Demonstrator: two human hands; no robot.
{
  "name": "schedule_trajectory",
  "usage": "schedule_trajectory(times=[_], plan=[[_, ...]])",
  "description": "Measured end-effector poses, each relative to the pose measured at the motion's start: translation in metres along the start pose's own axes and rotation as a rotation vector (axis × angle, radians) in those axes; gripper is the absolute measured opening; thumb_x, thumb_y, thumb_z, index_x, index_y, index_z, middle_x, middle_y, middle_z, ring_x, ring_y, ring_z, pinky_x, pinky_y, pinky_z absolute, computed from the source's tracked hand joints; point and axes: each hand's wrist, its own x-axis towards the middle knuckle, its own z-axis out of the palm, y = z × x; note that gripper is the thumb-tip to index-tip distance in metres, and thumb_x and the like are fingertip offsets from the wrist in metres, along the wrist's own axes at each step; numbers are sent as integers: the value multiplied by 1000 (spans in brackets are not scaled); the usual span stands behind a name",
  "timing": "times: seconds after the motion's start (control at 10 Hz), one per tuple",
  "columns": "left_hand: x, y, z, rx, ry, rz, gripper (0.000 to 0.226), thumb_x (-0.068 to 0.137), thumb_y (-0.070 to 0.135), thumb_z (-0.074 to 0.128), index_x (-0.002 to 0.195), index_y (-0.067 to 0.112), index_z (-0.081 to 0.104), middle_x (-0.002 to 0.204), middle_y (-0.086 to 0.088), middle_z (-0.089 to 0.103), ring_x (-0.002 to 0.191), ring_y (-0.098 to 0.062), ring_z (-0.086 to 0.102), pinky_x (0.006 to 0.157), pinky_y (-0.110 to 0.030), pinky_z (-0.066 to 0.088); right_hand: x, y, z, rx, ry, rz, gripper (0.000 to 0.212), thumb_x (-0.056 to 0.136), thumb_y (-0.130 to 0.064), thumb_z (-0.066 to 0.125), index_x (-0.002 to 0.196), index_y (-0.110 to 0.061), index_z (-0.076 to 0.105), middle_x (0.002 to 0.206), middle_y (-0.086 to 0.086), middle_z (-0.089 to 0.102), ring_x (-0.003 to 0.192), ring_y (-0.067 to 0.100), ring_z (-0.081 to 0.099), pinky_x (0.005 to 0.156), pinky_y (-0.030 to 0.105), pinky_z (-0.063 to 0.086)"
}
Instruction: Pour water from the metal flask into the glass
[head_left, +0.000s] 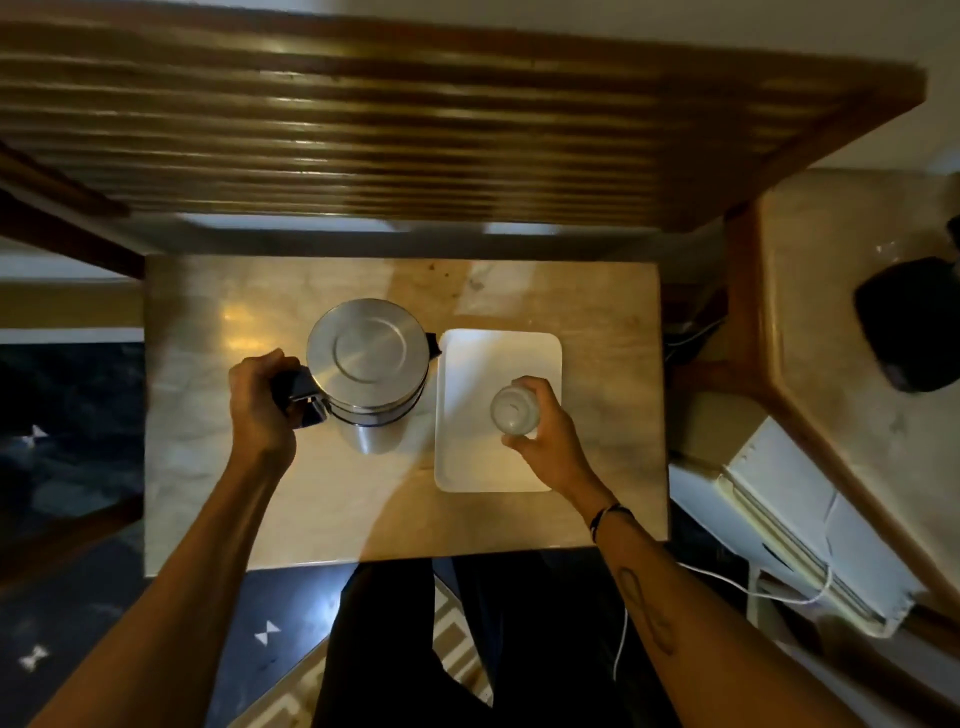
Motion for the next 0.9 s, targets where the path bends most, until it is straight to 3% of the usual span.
schedule_trajectory(times=[0.1,0.2,0.4,0.5,0.6,0.7,0.8,0.9], plan=[[7,-11,0,-49,-17,-28,30,71,41,58,47,24,63,46,12,55,45,-8,53,47,-19,45,9,11,10,-17,6,7,77,81,9,86,146,-11,51,138,-2,58,129,17,56,99,12,46],[4,-22,-2,-35,-39,-8,46,80,33,45,39,26,66,42,15,53,42,-3,52,45,-15,42,15,21,21,-44,9,12,78,82,9,86,147,-10,49,141,-2,56,134,24,56,107,31,48],[-2,-38,-5,-34,-20,-17,82,103,6,28,36,30,67,40,20,50,43,1,50,49,-10,37,24,36,32,-35,9,-7,78,82,10,86,147,-8,48,150,11,57,141,32,56,115,44,51],[0,-41,-9,-19,-21,9,73,98,7,33,36,29,66,41,20,47,45,1,45,52,-14,36,23,38,34,-28,8,-5,79,83,8,87,148,-9,47,151,11,57,142,32,55,118,50,52],[7,-55,-25,40,32,62,50,85,14,45,40,26,63,43,19,42,51,-11,30,54,-29,27,19,40,34,-50,-13,16,87,82,1,91,154,-15,44,158,8,54,147,29,51,122,54,48],[13,-58,-30,105,56,47,51,89,13,48,41,25,62,42,17,43,54,-13,33,54,-29,29,11,28,24,-56,-41,6,96,85,-10,93,163,-17,37,167,5,46,152,26,45,125,44,42],[1,-52,-35,233,9,88,59,90,3,47,39,26,63,39,15,47,48,-5,41,50,-19,35,-4,-7,4,-37,-3,-9,100,90,-36,88,169,-23,28,174,2,39,154,21,41,118,35,39],[-23,-37,-38,310,-95,128,54,95,3,48,51,27,69,54,10,62,57,-6,56,50,-11,40,-18,-33,-14,-57,45,-38,97,92,-47,83,169,-28,27,172,2,40,152,22,43,117,40,46]])
